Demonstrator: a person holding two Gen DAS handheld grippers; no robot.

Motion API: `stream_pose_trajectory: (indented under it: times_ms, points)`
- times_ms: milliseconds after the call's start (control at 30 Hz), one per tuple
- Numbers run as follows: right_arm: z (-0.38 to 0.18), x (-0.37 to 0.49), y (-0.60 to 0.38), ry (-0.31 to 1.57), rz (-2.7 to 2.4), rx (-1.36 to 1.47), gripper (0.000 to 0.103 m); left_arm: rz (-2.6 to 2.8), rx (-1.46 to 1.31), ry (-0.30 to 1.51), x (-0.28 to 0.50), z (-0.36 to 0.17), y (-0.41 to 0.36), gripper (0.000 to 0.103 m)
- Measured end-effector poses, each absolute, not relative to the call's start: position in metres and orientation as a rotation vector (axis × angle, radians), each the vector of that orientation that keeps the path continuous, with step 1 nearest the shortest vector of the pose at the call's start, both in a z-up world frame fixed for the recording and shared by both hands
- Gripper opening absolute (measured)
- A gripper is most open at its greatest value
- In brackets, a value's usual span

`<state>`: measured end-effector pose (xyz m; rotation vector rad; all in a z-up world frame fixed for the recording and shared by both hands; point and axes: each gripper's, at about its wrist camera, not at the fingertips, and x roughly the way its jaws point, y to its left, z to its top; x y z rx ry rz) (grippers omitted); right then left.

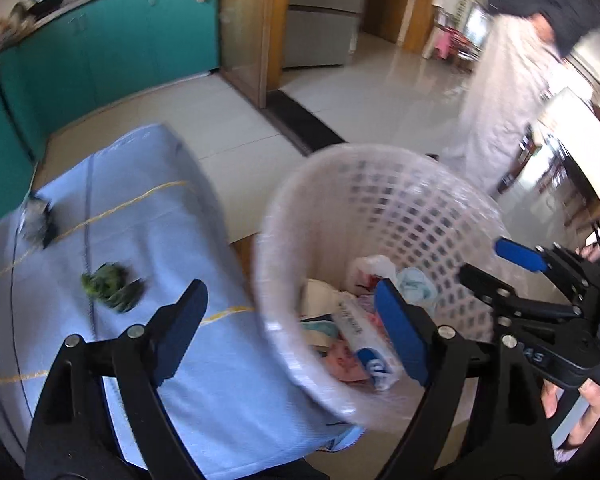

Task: Collect trash
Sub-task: 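Carry mask and ointment box over the wastebasket and open both tools, then grasp the green cloth with right tool while left tool grasps the clear plastic wrap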

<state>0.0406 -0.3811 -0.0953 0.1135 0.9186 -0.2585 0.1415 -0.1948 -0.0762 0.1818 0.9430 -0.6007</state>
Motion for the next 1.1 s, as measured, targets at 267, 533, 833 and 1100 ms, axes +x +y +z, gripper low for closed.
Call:
stream_pose_trajectory:
  times_ms: [267,533,833,1100]
  points:
    - [-0.085,0.057,-0.350,0.896,-0.205,0.071,0.060,-0.442,0.173,0.904,0.168,-0.079,-0.133,0.086]
    - [-0.059,0.086,-0.290,0.839,-0.060,0.035,0.060,-0.143,0.090,0.914,0.220,-0.080,-0.022,0.086]
    - [-0.080,0.159,-0.175,0.895,0.185,0.005,0.060,-0.049,0.067,0.939,0.267,-0.091,0.018,0.091]
    - [-0.125,0.222,-0.147,0.962,0.152,0.013,0.060,-0.040,0.006,0.979,0.336,-0.111,0.014,0.098]
